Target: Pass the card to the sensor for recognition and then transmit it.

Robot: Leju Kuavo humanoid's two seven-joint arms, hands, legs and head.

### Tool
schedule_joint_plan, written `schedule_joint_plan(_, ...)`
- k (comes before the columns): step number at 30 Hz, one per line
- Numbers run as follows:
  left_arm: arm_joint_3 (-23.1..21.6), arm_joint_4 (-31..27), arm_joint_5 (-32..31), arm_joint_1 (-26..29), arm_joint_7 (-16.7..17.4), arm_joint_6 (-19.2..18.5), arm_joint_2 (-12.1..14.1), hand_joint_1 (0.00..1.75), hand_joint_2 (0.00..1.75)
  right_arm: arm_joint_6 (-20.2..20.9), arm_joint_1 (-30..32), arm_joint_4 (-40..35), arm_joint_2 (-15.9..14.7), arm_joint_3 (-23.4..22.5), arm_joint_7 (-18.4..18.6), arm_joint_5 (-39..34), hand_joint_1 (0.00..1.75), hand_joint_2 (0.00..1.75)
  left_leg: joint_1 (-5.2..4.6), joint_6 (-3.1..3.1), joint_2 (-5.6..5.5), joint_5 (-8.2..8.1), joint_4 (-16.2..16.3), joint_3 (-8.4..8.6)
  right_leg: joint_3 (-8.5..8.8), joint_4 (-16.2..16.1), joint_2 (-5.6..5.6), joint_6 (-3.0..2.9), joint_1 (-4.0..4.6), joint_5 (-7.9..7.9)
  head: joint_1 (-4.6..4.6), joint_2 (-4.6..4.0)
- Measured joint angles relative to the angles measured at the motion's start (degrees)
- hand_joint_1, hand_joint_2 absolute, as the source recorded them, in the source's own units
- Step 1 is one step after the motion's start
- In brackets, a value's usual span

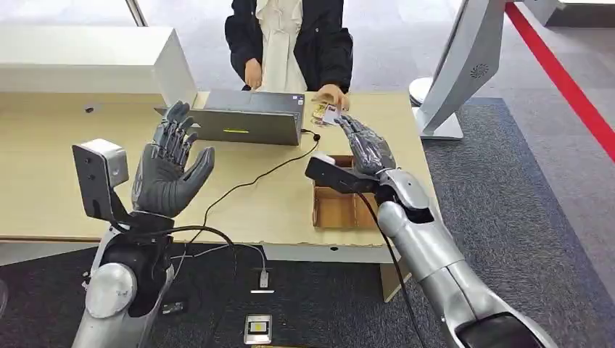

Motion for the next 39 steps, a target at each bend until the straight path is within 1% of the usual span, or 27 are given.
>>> schedule_joint_plan(4,0.0,0.0,0.0,0.0,0.0,-0.4,0.0,0.0,1.75,0.2,0.0,1.2,0.0,0.5,1.6,1.3,0.0,1.75,0.0,0.0,0.01,0.0,0.0,0.0,-0.01,0.0,0.0,0.0,0.0,0.0,-0.02,0.0)
schedule_joint_plan(16,0.0,0.0,0.0,-0.1,-0.3,-0.3,0.0,0.0,1.75,0.6,0.0,3.7,0.5,0.9,1.8,1.6,0.0,1.75,0.0,0.0,0.01,0.0,0.0,0.0,-0.01,0.0,0.0,0.0,0.0,0.0,-0.02,0.0)
schedule_joint_plan(20,0.0,0.0,-0.1,-0.3,-0.5,0.6,0.0,0.0,1.75,0.1,-0.1,4.2,0.5,0.9,1.8,1.9,0.0,1.75,0.0,0.0,0.01,0.0,0.0,0.01,-0.01,0.0,0.0,0.0,0.0,0.0,-0.02,0.0)
schedule_joint_plan(23,0.0,0.0,-0.2,-0.3,-0.6,0.9,0.0,0.0,1.75,-0.7,-0.4,4.5,0.5,0.9,2.1,2.4,0.0,1.75,0.0,0.0,0.01,0.0,0.0,0.0,-0.01,0.0,0.0,0.0,0.0,0.0,-0.02,0.0)
schedule_joint_plan(26,0.0,0.0,-0.3,-0.3,-0.5,1.4,0.0,0.0,1.75,-2.3,-1.1,5.5,0.5,0.9,2.3,4.0,0.0,1.75,0.0,0.0,0.01,0.0,0.0,0.01,-0.01,0.0,0.0,0.0,0.0,0.0,-0.02,0.0)
schedule_joint_plan(31,0.0,0.0,-0.5,-0.3,-0.5,1.5,0.0,0.0,1.75,-5.6,-2.3,8.0,0.3,0.9,2.8,7.8,0.0,1.75,0.0,0.0,0.01,0.0,0.0,0.01,-0.01,0.0,0.0,0.0,0.0,0.0,-0.02,0.0)
schedule_joint_plan(35,0.0,0.0,-0.7,-0.2,-0.5,1.5,0.0,0.0,1.75,-7.5,-2.9,9.9,-0.1,0.8,3.3,10.1,0.0,1.75,0.0,0.0,0.01,0.0,0.0,0.01,-0.01,0.0,0.0,0.0,0.0,0.0,0.0,0.0)
schedule_joint_plan(39,0.1,0.0,-0.8,-0.2,-0.4,1.5,0.0,0.0,1.75,-8.1,-3.2,11.6,-0.6,0.7,3.3,10.9,0.0,1.75,0.0,0.0,0.01,0.0,0.0,0.01,-0.01,0.0,0.0,0.0,-0.01,0.0,-0.02,0.0)
